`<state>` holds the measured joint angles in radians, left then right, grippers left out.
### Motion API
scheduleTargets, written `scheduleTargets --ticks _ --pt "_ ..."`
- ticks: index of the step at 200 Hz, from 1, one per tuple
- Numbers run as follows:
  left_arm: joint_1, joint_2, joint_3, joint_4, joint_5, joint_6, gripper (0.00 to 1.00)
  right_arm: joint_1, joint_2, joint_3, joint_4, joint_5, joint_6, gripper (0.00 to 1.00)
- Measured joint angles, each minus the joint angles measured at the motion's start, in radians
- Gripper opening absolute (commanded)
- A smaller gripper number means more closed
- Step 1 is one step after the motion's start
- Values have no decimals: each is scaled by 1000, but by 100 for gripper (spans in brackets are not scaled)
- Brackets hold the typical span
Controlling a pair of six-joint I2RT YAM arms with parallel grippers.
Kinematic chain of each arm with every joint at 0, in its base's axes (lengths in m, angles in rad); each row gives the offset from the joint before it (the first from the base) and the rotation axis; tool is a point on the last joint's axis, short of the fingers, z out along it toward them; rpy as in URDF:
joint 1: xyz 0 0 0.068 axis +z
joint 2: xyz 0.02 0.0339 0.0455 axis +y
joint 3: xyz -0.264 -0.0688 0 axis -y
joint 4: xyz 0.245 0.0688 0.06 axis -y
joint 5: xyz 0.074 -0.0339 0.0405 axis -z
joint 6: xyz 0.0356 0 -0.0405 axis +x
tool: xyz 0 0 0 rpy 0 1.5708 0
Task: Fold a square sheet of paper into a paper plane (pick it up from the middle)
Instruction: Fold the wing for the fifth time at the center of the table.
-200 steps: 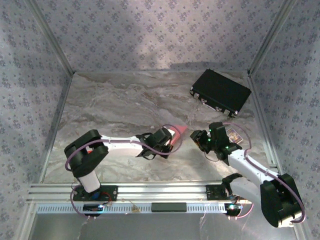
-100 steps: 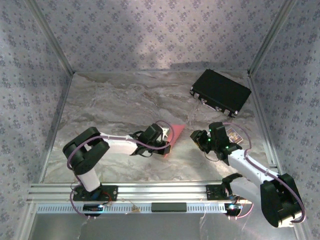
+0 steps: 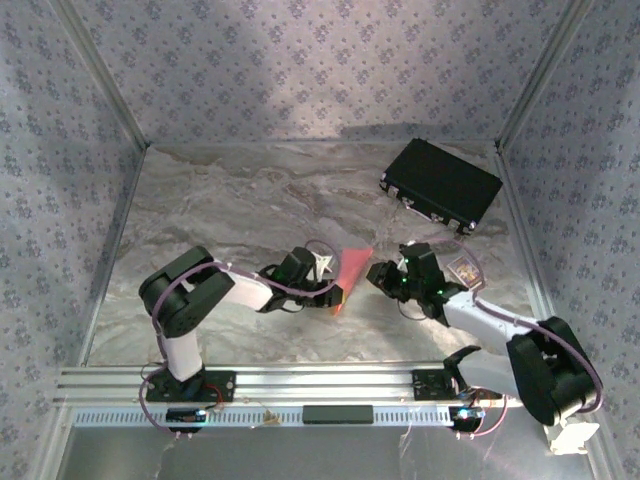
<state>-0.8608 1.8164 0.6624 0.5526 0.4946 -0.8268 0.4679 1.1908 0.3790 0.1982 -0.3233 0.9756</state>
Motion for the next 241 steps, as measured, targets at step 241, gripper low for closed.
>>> scheduleTargets --ticks 241 --pt "63 103 -95 388 90 -347 0 -2 397 169 195 -222 -95 15"
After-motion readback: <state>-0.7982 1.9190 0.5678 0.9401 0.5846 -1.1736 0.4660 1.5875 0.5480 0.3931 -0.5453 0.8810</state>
